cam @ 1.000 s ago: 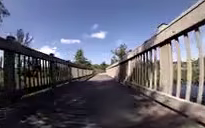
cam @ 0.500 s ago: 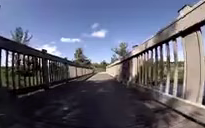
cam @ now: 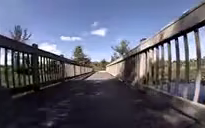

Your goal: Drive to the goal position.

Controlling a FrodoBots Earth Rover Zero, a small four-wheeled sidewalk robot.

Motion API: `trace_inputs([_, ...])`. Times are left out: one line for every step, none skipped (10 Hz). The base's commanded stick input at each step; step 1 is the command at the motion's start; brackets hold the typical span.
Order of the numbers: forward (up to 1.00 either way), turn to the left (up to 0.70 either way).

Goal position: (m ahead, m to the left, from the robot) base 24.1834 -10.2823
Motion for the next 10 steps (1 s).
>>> trace_inputs([0.85, 0.00])
trace_inputs([0.85, 0.00])
trace_inputs([0.85, 0.00])
trace_inputs([0.85, 0.00])
trace_inputs([0.85, 0.00])
trace_inputs([0.85, 0.00])
trace_inputs([0.85, 0.00])
trace_inputs([0.85, 0.00])
trace_inputs([0.85, 0.00])
trace_inputs([0.85, 0.00])
